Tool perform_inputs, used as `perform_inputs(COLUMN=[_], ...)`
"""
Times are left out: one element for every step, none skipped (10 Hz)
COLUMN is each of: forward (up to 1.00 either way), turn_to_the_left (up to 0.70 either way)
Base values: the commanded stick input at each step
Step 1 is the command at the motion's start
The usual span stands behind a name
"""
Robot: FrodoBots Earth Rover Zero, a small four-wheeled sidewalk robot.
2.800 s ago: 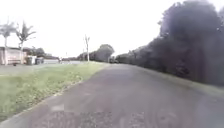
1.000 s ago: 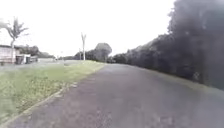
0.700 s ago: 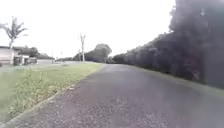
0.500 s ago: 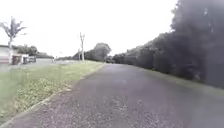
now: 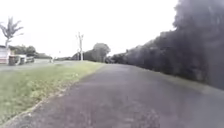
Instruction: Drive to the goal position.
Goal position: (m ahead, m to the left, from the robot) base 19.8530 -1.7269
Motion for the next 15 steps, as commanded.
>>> perform_inputs(forward=[0.7, 0.7, 0.7, 0.7, 0.7, 0.7, 0.7, 0.7, 0.7, 0.7, 0.7, 0.7, 0.7, 0.7, 0.7], turn_to_the_left=[0.1, 0.13, 0.0, 0.0, 0.0, 0.0, -0.04, -0.29, -0.2, -0.01, 0.0, 0.0, 0.0, 0.0, 0.0])
